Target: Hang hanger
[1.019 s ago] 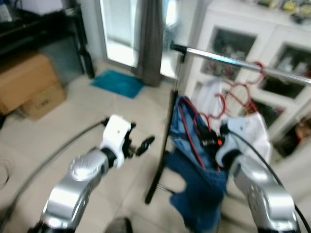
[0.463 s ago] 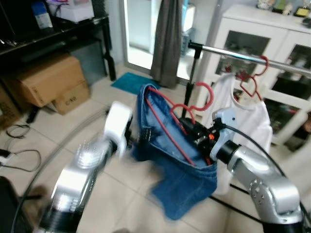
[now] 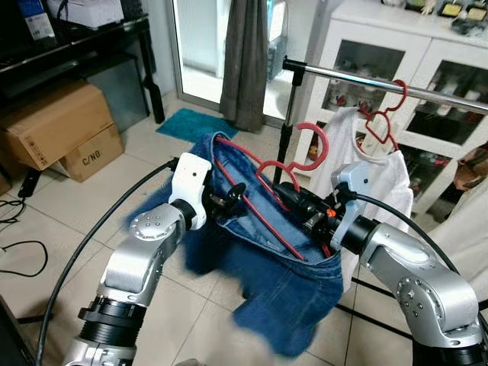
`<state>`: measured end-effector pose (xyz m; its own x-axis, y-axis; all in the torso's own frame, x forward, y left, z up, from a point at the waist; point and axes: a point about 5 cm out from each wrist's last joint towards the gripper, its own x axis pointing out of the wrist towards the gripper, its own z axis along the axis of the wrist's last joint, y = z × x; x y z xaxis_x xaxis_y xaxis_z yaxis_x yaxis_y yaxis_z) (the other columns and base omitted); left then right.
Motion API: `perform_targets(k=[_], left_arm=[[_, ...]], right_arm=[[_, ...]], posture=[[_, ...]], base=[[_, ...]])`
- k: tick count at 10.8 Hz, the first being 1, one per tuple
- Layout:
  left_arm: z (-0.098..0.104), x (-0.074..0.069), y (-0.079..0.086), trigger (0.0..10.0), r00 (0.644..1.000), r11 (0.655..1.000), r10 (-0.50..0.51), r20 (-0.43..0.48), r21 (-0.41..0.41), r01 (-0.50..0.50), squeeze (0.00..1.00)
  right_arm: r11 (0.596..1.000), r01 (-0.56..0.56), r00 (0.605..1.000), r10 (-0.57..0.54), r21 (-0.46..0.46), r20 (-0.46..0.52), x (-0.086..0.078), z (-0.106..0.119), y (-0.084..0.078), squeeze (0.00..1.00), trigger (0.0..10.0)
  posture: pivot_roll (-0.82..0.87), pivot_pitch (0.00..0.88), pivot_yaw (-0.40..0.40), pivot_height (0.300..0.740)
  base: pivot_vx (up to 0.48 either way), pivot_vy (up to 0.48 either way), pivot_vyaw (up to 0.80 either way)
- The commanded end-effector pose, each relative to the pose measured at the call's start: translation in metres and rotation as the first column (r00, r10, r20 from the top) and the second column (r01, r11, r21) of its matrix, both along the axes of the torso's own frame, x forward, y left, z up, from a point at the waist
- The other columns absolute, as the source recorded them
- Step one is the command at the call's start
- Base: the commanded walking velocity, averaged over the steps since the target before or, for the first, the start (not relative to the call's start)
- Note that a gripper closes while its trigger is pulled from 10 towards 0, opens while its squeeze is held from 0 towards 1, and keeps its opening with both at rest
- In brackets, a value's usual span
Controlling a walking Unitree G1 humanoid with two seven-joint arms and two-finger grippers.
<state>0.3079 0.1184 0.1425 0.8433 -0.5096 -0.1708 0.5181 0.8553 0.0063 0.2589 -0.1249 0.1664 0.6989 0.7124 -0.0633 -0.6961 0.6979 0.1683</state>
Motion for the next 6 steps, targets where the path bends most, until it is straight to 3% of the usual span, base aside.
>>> perform_targets(k=[1,6], left_arm=[[0.0002,0.0020,-0.0014,0.0,1.000,1.000,-0.007,0.009,-0.009,0.007,0.00],[-0.0051,0.0055,-0.0008,0.0,1.000,1.000,0.016,-0.005,-0.009,-0.017,0.00]], right_arm=[[1.000,-0.010,0.999,0.009,0.017,0.049,-0.0007,0.0127,-0.0017,0.00,0.0],[1.000,-0.017,0.998,0.016,0.026,0.053,-0.0032,0.0152,-0.0049,0.00,0.0]], posture=[[-0.07,0.000,-0.010,0.740],[-0.08,0.000,-0.004,0.740]], base=[[0.000,0.000,0.00],[0.000,0.000,0.00]])
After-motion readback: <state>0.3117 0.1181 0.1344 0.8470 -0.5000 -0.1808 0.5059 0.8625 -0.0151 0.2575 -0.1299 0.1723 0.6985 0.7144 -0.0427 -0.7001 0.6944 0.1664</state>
